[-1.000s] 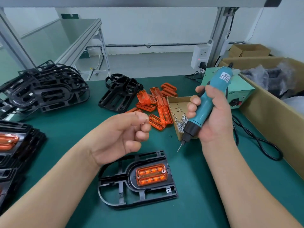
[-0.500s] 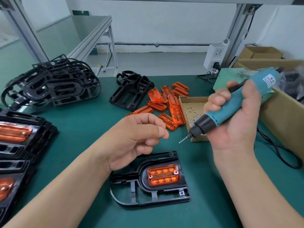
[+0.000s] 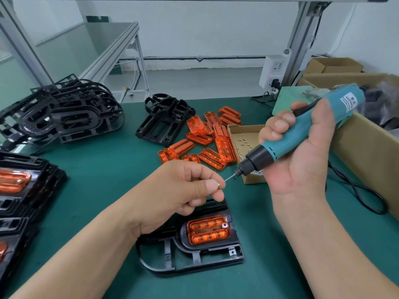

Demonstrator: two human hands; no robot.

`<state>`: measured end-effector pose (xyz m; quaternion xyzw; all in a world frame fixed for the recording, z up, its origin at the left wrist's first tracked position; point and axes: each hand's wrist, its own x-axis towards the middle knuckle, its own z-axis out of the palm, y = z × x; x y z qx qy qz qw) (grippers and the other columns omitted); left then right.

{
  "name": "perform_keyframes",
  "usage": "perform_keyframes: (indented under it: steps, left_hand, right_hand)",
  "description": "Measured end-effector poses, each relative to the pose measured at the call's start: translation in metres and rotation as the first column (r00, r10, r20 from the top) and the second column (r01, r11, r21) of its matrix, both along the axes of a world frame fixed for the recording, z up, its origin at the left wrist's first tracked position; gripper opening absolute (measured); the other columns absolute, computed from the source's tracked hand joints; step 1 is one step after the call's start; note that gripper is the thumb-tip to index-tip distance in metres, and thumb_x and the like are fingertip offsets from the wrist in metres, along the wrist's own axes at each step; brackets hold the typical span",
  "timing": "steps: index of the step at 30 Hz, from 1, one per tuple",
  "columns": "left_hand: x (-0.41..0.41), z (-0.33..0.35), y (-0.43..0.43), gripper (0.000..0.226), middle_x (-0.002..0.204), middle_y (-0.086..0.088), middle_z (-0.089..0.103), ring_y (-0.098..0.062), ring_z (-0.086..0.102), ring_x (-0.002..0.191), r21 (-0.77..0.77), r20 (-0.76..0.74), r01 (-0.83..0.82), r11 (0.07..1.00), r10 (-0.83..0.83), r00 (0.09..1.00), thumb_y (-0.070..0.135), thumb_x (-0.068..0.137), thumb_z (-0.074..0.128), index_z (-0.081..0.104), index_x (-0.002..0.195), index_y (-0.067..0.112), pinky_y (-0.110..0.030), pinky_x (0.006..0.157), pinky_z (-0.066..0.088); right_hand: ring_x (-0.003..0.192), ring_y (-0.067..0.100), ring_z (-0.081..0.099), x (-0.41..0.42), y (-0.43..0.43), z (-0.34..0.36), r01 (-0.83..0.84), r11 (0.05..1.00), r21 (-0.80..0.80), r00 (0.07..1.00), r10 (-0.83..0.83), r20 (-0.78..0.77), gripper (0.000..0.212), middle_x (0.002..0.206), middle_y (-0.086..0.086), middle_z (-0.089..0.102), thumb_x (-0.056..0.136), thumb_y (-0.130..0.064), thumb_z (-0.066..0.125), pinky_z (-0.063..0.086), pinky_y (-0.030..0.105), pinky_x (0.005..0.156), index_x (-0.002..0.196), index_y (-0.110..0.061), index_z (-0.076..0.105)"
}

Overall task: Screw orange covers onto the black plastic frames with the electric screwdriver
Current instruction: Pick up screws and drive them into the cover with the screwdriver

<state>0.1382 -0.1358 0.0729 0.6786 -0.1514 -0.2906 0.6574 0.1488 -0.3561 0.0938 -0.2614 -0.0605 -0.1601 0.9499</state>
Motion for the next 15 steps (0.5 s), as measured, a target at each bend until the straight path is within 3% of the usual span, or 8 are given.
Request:
perform_keyframes:
  steps: [8, 15]
  left_hand:
    - [-0.0023, 0.0003, -0.0008, 0.014, 0.094, -0.006, 0.076, -0.007, 0.037, 0.058, 0.033, 0.015, 0.008, 0.999, -0.009, 1.0, 0.016, 0.102, 0.065, 0.079, 0.098, 0.017, -0.017, 0.049, 0.032]
    - [-0.0044, 0.0022, -0.0018, 0.011, 0.084, 0.001, 0.074, -0.006, 0.037, 0.055, 0.12, 0.089, -0.022, 0.993, 0.011, 0.996, 0.024, 0.095, 0.07, 0.078, 0.091, 0.017, -0.018, 0.049, 0.032]
  right_hand:
    - [0.063, 0.011, 0.052, 0.0006, 0.0039, -0.0018, -0.012, 0.998, -0.055, 1.0, 0.011, -0.018, 0.024, 0.076, -0.003, 0.05, 0.107, -0.039, 0.054, 0.046, 0.023, 0.059, 0.096, -0.019, 0.057]
    - [0.063, 0.011, 0.052, 0.0003, 0.0061, -0.0015, -0.025, 0.994, -0.107, 1.0, 0.024, -0.012, 0.02, 0.075, -0.002, 0.052, 0.108, -0.035, 0.054, 0.046, 0.023, 0.059, 0.098, -0.018, 0.056]
